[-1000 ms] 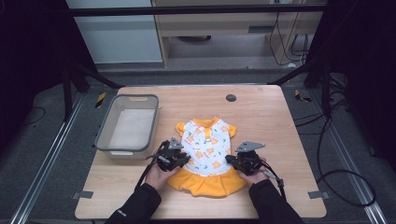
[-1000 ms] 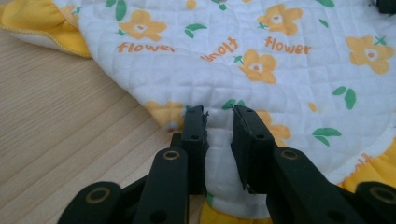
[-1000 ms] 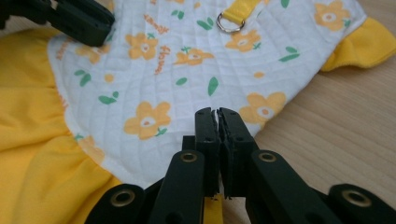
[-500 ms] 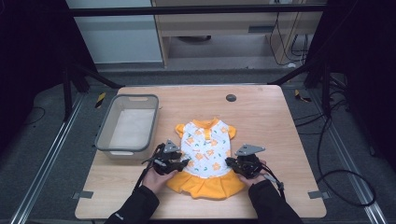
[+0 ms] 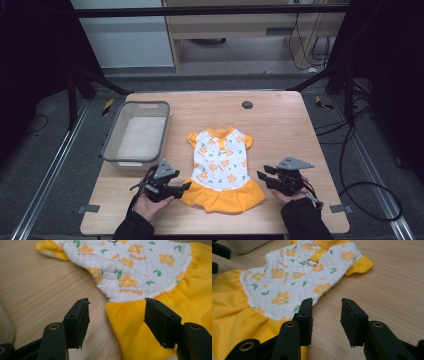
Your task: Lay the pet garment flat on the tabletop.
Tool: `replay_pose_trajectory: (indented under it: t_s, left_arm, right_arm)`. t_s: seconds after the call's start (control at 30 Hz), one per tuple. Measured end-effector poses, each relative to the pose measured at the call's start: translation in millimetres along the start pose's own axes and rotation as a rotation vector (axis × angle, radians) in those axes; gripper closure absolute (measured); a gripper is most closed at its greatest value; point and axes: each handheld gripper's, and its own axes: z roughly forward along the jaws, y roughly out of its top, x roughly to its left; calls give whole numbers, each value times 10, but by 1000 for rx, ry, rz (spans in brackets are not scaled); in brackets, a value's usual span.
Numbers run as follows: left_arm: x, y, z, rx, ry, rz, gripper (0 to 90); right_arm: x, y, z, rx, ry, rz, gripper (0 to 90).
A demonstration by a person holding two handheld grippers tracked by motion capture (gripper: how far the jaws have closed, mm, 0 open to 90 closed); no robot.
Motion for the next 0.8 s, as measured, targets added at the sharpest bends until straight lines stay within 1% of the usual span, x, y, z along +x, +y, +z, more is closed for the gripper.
replay_pose_trajectory:
  t_s: [0.07, 0.17, 0.3, 0.37, 0.4, 0.5, 0.63, 0.7, 0.77, 0.8]
  left_arm:
    - [16, -68, -81, -1, 7, -7, 331]
    - [61, -166, -200, -2, 28, -9, 294]
    - [178, -304, -330, -10, 48, -43, 268]
    - [239, -363, -379, -13, 65, -65, 264]
    - [275, -398, -405, -23, 75, -73, 256]
    - [335, -456, -456, -24, 99, -81, 241]
    - [429, -545, -552, -33, 112, -119, 229]
    - [471, -584, -595, -37, 121, -136, 225]
    - [516, -619, -631, -41, 133, -152, 220]
    - [540, -633, -646, -45, 138, -161, 220]
  right_arm:
    - [-44, -41, -49, 1, -16, 14, 547]
    - [-105, -101, -111, 5, -42, 37, 471]
    - [-191, -188, -188, 7, -73, 64, 391]
    - [-238, -233, -231, 10, -88, 79, 372]
    - [-255, -246, -245, 13, -92, 84, 357]
    - [-318, -296, -301, 15, -104, 114, 314]
    - [-385, -341, -343, 13, -126, 126, 280]
    - [-415, -357, -350, 15, -146, 134, 250]
    - [-447, -370, -352, 14, -165, 130, 235]
    - [-456, -373, -354, 14, -165, 138, 228]
